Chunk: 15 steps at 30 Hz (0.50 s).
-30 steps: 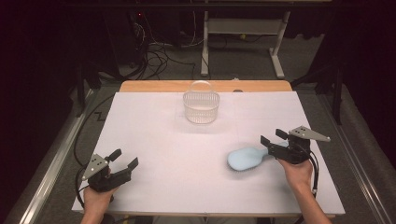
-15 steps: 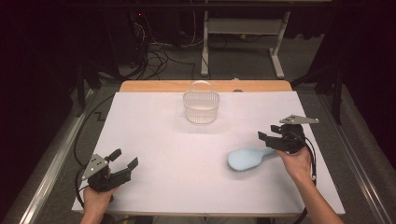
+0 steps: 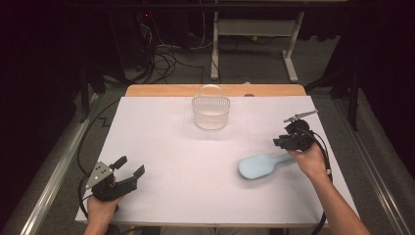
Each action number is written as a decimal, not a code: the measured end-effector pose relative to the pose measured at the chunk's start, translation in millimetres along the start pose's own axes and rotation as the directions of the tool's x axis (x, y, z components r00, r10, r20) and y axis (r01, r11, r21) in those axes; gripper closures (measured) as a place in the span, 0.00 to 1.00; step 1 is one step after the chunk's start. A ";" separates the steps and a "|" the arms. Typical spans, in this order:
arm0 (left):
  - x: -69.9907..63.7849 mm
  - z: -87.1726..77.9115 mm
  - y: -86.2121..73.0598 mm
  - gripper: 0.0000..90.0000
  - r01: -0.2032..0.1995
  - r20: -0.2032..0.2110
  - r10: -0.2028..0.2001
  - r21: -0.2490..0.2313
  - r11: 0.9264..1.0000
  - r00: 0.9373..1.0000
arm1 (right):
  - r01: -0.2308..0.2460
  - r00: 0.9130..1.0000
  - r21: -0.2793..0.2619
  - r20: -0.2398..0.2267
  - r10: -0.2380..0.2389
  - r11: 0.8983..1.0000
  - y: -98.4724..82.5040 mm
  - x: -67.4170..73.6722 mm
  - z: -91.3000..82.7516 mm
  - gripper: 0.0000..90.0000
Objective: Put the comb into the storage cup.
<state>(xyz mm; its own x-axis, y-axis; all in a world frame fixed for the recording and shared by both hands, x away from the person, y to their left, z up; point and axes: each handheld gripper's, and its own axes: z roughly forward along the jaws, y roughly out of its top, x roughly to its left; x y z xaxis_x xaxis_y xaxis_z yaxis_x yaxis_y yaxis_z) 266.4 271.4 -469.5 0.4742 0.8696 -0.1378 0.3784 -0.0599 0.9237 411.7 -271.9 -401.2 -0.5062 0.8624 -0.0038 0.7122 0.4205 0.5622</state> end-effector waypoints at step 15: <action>0.0 -0.5 0.2 0.25 -0.002 0.005 0.002 0.000 1.000 1.000 | -0.017 0.998 0.177 0.059 0.007 0.984 0.3 -11.6 16.6 1.00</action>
<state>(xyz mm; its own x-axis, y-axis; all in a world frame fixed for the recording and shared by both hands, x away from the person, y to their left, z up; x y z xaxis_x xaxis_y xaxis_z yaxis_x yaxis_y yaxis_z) 266.1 271.7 -469.1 0.4793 0.8668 -0.1374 0.3776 -0.0623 0.9239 425.9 -277.1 -414.8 -0.4720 0.8803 -0.0486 0.7953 0.4489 0.4073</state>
